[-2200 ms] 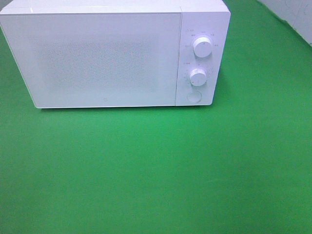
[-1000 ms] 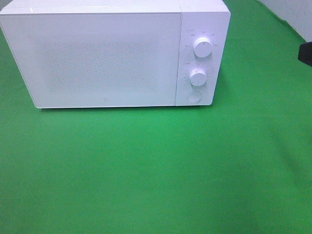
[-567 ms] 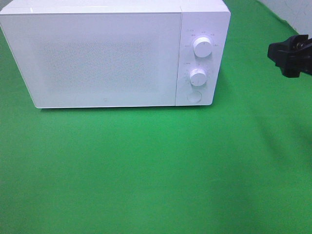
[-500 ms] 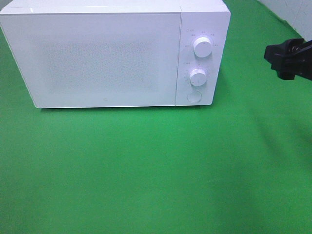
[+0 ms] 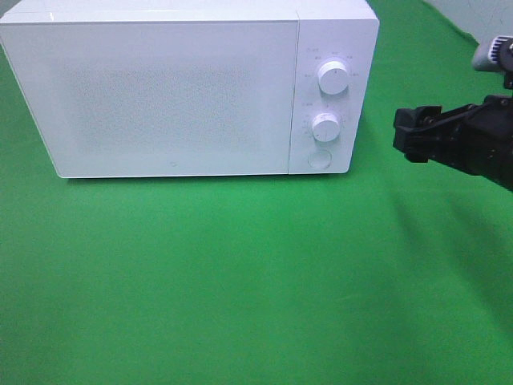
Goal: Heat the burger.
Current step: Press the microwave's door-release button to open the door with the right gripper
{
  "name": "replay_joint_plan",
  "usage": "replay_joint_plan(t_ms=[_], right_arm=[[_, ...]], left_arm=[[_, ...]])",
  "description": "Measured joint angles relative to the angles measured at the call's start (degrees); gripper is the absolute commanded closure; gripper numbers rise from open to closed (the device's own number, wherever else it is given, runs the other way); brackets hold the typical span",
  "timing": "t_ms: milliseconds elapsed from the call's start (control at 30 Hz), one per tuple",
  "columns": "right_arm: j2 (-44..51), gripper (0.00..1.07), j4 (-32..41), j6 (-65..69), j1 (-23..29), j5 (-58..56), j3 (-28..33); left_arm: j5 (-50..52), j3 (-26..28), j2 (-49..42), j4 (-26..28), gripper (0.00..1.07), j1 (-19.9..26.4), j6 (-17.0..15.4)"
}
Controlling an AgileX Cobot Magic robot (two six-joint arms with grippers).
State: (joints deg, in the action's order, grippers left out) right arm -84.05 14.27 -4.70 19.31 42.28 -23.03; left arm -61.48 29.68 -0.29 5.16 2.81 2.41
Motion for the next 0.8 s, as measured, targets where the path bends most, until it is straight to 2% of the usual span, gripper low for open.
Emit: replay_joint_plan(t_ms=[100, 200, 233, 300, 333, 367, 533, 600, 800], right_arm=[[-0.97, 0.31, 1.95, -1.26, 1.32, 1.49, 0.00], [-4.24, 0.31, 9.28, -5.67, 6.13, 7.05, 0.00], [-4.24, 0.31, 9.28, -5.67, 6.13, 7.05, 0.00], [-7.28, 0.31, 16.16, -7.79, 11.57, 11.75, 0.00], [-7.28, 0.31, 16.16, -7.79, 11.57, 11.75, 0.00], [-8.82, 0.31, 18.56, -8.14, 14.38, 13.87, 0.00], [-10.83, 0.31, 20.97, -8.59, 17.76, 16.16, -0.06], [-12.78, 0.33, 23.78, -8.59, 21.26, 17.53, -0.11], [-13.81, 0.39, 26.13, -4.76, 23.49, 18.05, -0.11]], left_arm=[[0.00, 0.00, 0.00, 0.00, 0.06, 0.00, 0.00], [0.00, 0.00, 0.00, 0.00, 0.06, 0.00, 0.00], [0.00, 0.00, 0.00, 0.00, 0.06, 0.00, 0.00], [0.00, 0.00, 0.00, 0.00, 0.06, 0.00, 0.00], [0.00, 0.00, 0.00, 0.00, 0.06, 0.00, 0.00], [0.00, 0.00, 0.00, 0.00, 0.06, 0.00, 0.00], [0.00, 0.00, 0.00, 0.00, 0.06, 0.00, 0.00], [0.00, 0.00, 0.00, 0.00, 0.06, 0.00, 0.00], [0.00, 0.00, 0.00, 0.00, 0.06, 0.00, 0.00]])
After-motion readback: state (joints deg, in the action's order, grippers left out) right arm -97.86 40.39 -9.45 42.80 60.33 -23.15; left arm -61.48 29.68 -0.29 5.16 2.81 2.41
